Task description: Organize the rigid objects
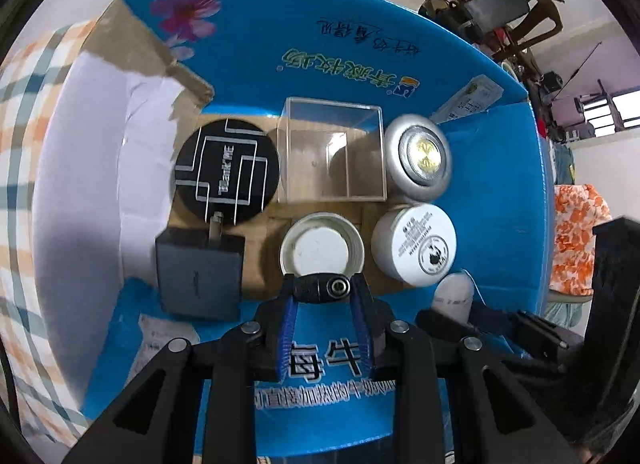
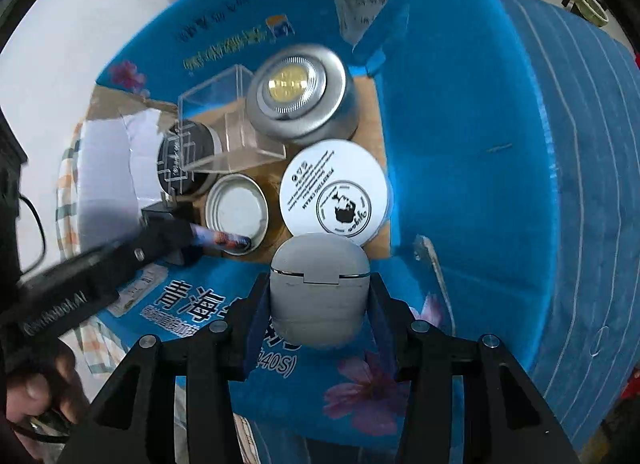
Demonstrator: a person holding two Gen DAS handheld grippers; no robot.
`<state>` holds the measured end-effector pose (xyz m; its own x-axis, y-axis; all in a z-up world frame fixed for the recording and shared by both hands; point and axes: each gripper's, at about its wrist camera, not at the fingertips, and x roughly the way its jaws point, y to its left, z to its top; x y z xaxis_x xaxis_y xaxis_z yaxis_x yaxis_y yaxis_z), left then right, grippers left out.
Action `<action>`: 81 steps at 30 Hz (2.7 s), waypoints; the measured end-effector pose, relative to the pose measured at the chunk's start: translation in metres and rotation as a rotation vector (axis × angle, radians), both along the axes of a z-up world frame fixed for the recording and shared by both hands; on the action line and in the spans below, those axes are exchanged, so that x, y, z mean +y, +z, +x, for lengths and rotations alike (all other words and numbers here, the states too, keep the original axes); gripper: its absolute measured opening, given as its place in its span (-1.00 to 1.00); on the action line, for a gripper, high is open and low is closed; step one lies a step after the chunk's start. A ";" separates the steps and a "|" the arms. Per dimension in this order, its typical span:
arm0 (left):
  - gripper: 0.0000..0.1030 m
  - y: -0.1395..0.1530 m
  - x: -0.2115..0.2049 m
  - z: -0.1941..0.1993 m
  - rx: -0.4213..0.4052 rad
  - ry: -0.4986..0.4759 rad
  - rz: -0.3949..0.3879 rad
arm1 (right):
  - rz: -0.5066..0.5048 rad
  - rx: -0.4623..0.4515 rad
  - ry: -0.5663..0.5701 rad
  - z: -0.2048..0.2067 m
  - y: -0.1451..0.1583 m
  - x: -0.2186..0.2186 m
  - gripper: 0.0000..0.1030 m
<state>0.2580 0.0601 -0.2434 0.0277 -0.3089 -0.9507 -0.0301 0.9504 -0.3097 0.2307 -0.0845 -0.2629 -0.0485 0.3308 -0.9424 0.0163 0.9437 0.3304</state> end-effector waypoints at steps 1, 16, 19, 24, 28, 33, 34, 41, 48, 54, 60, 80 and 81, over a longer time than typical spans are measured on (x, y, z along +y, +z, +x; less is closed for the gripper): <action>-0.49 -0.001 -0.002 0.003 0.003 -0.015 0.012 | -0.002 0.008 -0.004 0.000 -0.003 0.002 -0.04; 0.34 0.019 0.007 -0.017 -0.054 0.007 0.107 | -0.053 -0.008 -0.017 -0.002 0.003 0.015 0.37; 0.70 0.022 0.016 -0.026 -0.106 0.015 0.174 | -0.107 -0.050 0.004 -0.006 0.015 0.019 0.69; 0.99 0.031 0.028 -0.038 -0.155 0.022 0.251 | -0.228 -0.144 0.032 -0.013 0.037 0.024 1.00; 0.99 0.037 0.027 -0.041 -0.180 0.035 0.280 | -0.247 -0.166 0.030 -0.016 0.045 0.024 1.00; 0.99 0.055 0.028 -0.047 -0.211 0.039 0.297 | -0.254 -0.185 0.021 -0.023 0.063 0.011 1.00; 0.99 0.057 0.028 -0.048 -0.218 0.040 0.303 | -0.256 -0.187 0.020 -0.024 0.067 0.008 1.00; 0.99 0.083 0.028 -0.062 -0.255 0.052 0.310 | -0.245 -0.216 0.010 -0.034 0.090 0.005 1.00; 0.99 0.144 0.020 -0.097 -0.343 0.063 0.314 | -0.193 -0.296 -0.007 -0.073 0.161 -0.007 1.00; 0.99 0.208 0.017 -0.131 -0.434 0.078 0.304 | -0.152 -0.362 -0.029 -0.112 0.227 -0.020 1.00; 0.99 0.252 0.019 -0.157 -0.483 0.099 0.307 | -0.123 -0.431 -0.043 -0.143 0.284 -0.028 1.00; 0.99 0.263 0.021 -0.182 -0.466 0.101 0.342 | -0.206 -0.523 -0.018 -0.169 0.323 -0.021 1.00; 0.99 0.262 0.021 -0.181 -0.471 0.102 0.345 | -0.214 -0.525 -0.021 -0.166 0.322 -0.021 1.00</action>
<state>0.0769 0.0808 0.0183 0.4841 0.0419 -0.8740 -0.0604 0.9981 0.0144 0.0645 -0.1057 0.0589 0.4491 0.1257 -0.8846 -0.0791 0.9918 0.1008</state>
